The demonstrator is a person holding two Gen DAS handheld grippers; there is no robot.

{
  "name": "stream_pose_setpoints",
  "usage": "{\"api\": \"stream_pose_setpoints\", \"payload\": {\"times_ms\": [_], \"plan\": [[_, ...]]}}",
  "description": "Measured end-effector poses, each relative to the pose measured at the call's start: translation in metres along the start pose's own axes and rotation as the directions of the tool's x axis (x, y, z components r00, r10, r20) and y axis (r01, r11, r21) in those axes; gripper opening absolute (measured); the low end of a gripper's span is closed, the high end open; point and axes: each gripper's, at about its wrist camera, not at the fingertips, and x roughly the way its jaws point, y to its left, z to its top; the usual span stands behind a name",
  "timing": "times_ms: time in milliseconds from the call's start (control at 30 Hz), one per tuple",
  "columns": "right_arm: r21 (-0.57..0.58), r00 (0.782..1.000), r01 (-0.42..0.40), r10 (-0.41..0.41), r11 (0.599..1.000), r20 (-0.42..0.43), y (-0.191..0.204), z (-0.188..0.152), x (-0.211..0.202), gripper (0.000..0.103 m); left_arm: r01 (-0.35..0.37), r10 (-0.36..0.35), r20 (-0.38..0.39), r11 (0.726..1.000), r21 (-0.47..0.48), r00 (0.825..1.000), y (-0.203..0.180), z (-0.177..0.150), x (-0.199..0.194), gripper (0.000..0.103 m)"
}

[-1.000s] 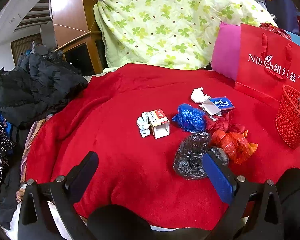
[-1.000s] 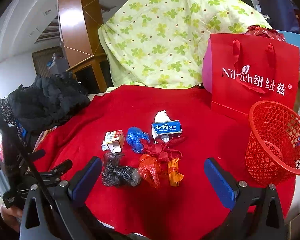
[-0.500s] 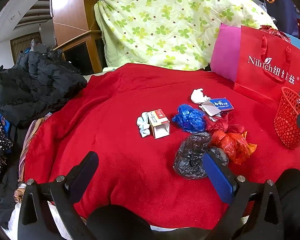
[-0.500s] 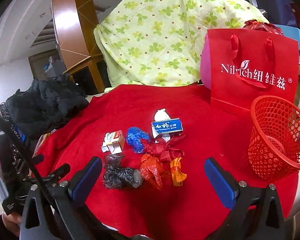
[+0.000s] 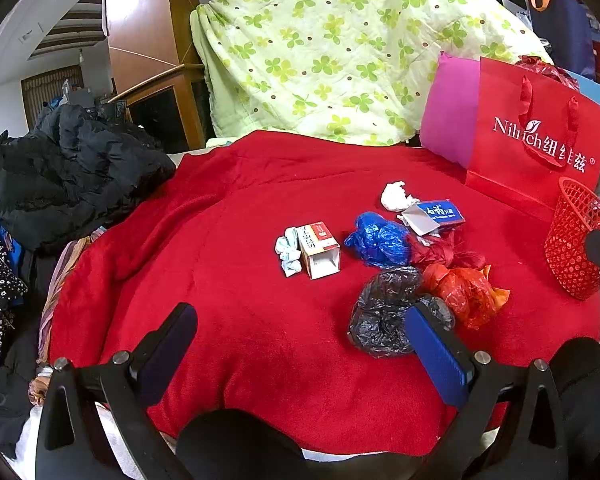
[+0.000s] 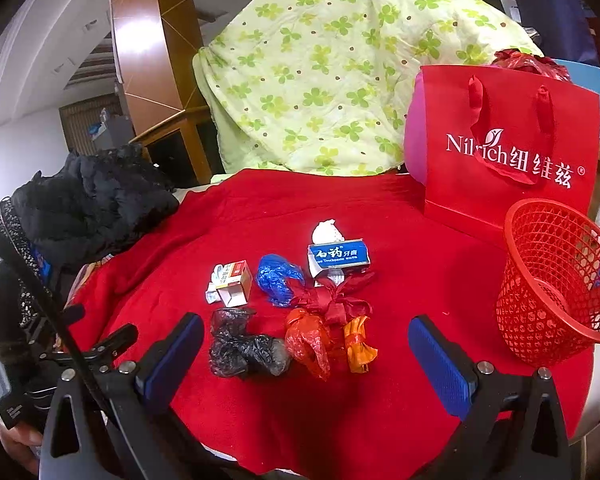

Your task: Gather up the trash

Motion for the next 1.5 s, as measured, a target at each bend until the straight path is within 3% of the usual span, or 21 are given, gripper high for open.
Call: {"api": "stream_pose_setpoints", "payload": {"times_ms": [467,1033,1367,1500], "plan": [[-0.023,1.0,0.013,-0.013,1.0,-0.008,0.003,-0.003,0.001,0.103,-0.01,0.01,0.03,1.0,-0.005,1.0,0.002,-0.005,0.001,0.103],[-0.018,1.0,0.021,-0.021,1.0,-0.017,-0.001,-0.005,0.009,0.103,-0.016,0.016,0.003,1.0,0.005,1.0,0.004,-0.009,0.01,0.103],[0.067,0.996,0.004,0.002,0.998,-0.084,-0.031,-0.015,0.042,0.102,0.074,-0.076,-0.1,0.997,-0.027,0.992,0.005,-0.022,0.045,0.103],[0.105,0.989,-0.026,0.041,0.994,-0.142,-0.039,-0.018,0.068,0.088,0.134,-0.138,-0.135,0.99,-0.036,0.981,0.001,-0.028,0.061,0.103]]}}
